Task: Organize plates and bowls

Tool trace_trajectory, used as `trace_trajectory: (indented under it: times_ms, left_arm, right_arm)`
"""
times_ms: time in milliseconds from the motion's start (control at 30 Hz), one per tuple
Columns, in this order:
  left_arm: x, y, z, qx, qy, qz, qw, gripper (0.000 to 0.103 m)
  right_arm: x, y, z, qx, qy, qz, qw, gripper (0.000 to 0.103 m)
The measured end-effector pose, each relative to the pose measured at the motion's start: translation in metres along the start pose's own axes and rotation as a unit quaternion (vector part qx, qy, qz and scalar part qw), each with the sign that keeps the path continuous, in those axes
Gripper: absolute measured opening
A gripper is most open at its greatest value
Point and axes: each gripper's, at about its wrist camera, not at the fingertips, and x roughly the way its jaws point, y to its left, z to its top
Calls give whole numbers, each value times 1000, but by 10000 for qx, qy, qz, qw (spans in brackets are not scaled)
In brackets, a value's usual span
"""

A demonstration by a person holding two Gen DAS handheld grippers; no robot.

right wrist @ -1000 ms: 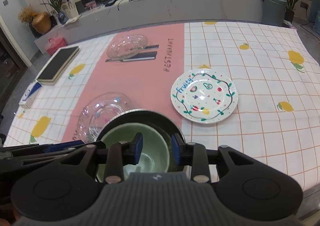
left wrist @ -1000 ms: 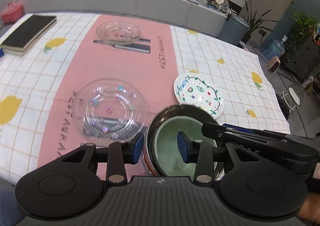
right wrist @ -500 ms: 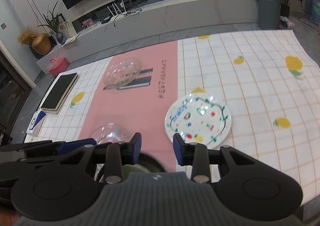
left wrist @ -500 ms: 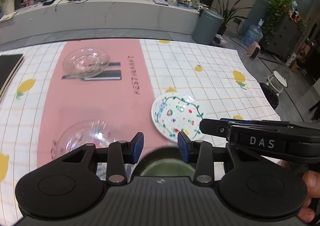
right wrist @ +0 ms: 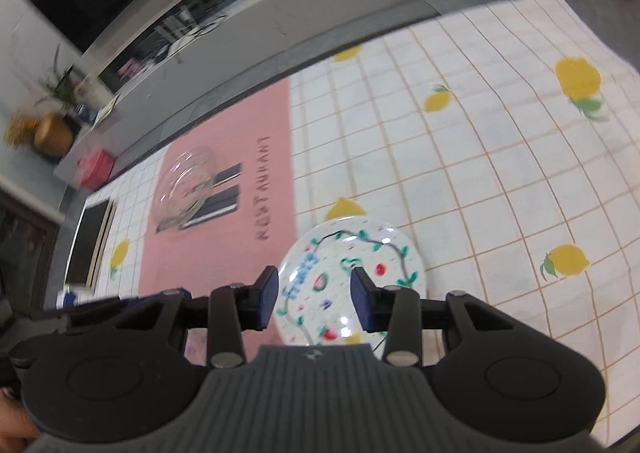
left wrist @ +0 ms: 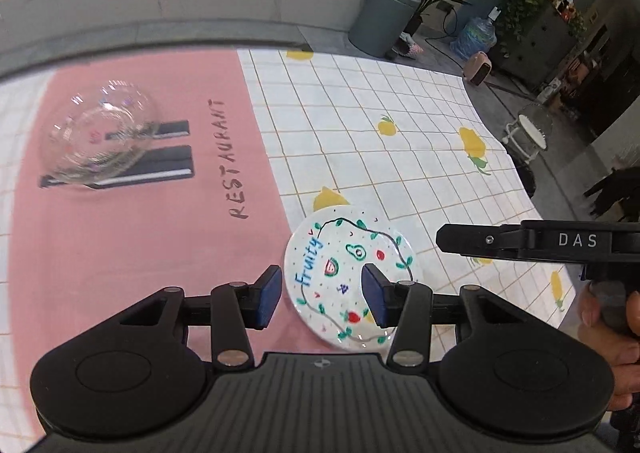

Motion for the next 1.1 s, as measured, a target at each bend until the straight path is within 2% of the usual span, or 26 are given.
trace_trajectory:
  times_ms: [167,367,433,467,667,800,900,967,1033,1100]
  left_arm:
    - [34,19,1,-404,145,-318,9986,54]
    - [50,28,1,-544,393,-544,9963,54]
    - [54,34,-1,-683,466,-628,9946,54]
    - [56,36,0,-745,496,-644,9939,53]
    - [66,51,-6,-1132,664,-808,9881,52]
    - [67,58,-6,-1393,617,-1032,9829,52]
    - [73,63,-6,-1526,725,-1217,9781,52]
    - [77,67,-6,-1628,787,-1295,9750,48]
    - [80,72,-6,-1733,823,-1379,9717,48]
    - [84,74,-5,-1782,880,-1451,9692,45]
  right_arm:
    - [18,-17,2,30,68,-152,9999,40]
    - [35,-40,4,38,96,-330,9994,40]
    - [37,-51,5,128,29,-316,9994,47]
    - [39,-57,6,218,74,-307,9993,47]
    - [54,-94,2,951,526,202,9939,42]
    - [61,-102,-1,1128,732,453,9899,36]
    - [65,-104,-3,1151,810,565,9884,32]
    - [66,-106,-3,1190,842,670,9870,31]
    - [69,-109,-4,1249,939,818,9843,25]
    - [72,-115,-5,1333,1046,1024,9802,25]
